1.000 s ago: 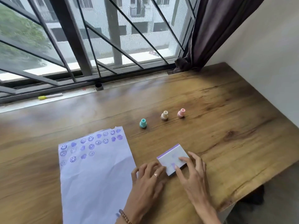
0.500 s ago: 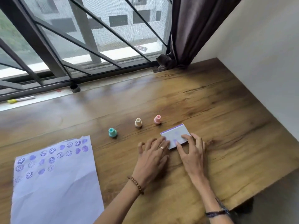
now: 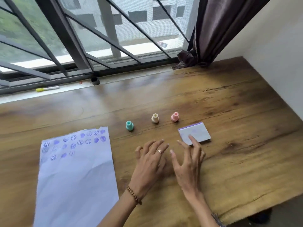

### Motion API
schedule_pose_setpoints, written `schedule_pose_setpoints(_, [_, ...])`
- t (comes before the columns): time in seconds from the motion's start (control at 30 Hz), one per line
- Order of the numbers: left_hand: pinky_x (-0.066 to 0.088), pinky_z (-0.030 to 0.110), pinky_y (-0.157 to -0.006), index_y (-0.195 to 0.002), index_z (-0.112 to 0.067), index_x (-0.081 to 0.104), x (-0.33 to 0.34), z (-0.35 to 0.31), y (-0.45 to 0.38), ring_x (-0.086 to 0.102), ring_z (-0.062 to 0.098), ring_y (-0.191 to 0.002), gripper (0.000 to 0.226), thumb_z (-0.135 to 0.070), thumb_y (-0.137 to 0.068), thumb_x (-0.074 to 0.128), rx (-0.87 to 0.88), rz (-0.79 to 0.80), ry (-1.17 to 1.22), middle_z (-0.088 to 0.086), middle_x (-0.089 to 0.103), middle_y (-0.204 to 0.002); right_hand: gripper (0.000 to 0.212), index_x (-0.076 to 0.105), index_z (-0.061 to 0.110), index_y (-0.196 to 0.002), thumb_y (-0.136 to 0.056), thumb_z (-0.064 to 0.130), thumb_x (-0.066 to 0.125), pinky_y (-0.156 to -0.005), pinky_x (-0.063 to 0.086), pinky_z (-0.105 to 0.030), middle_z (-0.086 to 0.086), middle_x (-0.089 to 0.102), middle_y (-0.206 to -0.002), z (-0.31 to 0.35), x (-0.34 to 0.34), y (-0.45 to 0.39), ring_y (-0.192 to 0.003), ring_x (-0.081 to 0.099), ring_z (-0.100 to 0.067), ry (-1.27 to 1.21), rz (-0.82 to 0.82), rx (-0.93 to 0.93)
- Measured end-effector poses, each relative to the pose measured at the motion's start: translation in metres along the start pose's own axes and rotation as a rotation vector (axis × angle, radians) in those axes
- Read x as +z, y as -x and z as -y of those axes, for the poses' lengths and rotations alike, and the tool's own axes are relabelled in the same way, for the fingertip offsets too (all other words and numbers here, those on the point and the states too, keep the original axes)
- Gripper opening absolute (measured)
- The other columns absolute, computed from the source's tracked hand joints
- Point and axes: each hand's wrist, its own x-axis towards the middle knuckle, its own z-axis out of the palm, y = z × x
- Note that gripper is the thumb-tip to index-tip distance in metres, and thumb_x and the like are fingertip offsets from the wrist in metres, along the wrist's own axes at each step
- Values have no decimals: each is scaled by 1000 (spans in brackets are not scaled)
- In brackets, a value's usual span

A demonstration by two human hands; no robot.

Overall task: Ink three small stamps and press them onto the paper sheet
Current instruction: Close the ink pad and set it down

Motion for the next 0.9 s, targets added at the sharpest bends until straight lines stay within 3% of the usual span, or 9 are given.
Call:
schedule_pose_setpoints(0.13, [18,32,-94,-122,-30,52,-34,30,44,33,9,-122,39,-34,-90,29,-138,-69,8,-12,53,-131,29,63,13,-106,-78,22,62,-101,32,-34,-15,54,-128,53,27,35,-116,50,-29,-105,180,-127])
schedule_pose_setpoints(0.23, [19,33,-92,-120,-29,54,-58,58,85,38,9,-119,33,-24,-90,40,-255,-110,-47,-8,57,-126,31,63,12,-107,-76,13,67,-100,31,-30,-13,56,-127,91,44,61,-117,46,-23,-164,341,-204])
schedule_pose_setpoints(0.37, [23,33,-90,-116,-24,59,-83,99,144,39,9,-118,35,-27,-87,39,-440,-181,-94,-2,61,-124,34,59,17,-113,-82,31,64,-101,39,-36,-8,54,-130,131,61,94,-122,43,-21,-174,550,-290])
schedule_pose_setpoints(0.47, [27,36,-96,-120,-16,58,-95,124,180,40,20,-124,49,-43,-90,30,-475,-149,-101,9,57,-130,47,59,18,-115,-77,45,66,-101,44,-47,-10,56,-131,143,72,113,-122,52,-28,22,604,-407])
schedule_pose_setpoints(0.57, [22,42,-108,-132,-17,46,-91,137,195,35,30,-133,73,-62,-89,8,-450,-43,-128,13,42,-142,57,59,15,-120,-75,48,68,-110,25,-45,-13,54,-135,138,80,117,-125,51,-30,193,605,-510])
schedule_pose_setpoints(0.67, [-1,29,-112,-140,-25,28,-79,138,191,17,32,-139,77,-67,-83,-1,-424,-14,-122,5,22,-151,59,50,16,-129,-81,48,60,-112,10,-39,-11,43,-145,126,80,112,-134,39,-30,221,618,-505])
schedule_pose_setpoints(0.73, [-8,26,-109,-141,-26,25,-75,134,183,14,29,-139,74,-66,-84,2,-413,-8,-125,3,20,-152,61,40,20,-137,-85,50,52,-118,2,-39,-7,29,-153,118,78,106,-141,25,-25,204,646,-477])
schedule_pose_setpoints(0.8, [-7,27,-109,-141,-25,28,-74,128,177,22,31,-138,69,-63,-86,11,-418,1,-125,5,25,-151,62,35,21,-139,-87,51,49,-116,0,-38,-4,22,-155,111,77,100,-143,19,-22,182,653,-462])
schedule_pose_setpoints(0.9, [8,34,-107,-137,-22,38,-74,120,172,37,33,-132,72,-61,-88,3,-452,25,-147,8,38,-146,63,31,23,-141,-87,51,48,-116,-4,-34,-1,17,-157,107,74,91,-145,13,-17,179,671,-464])
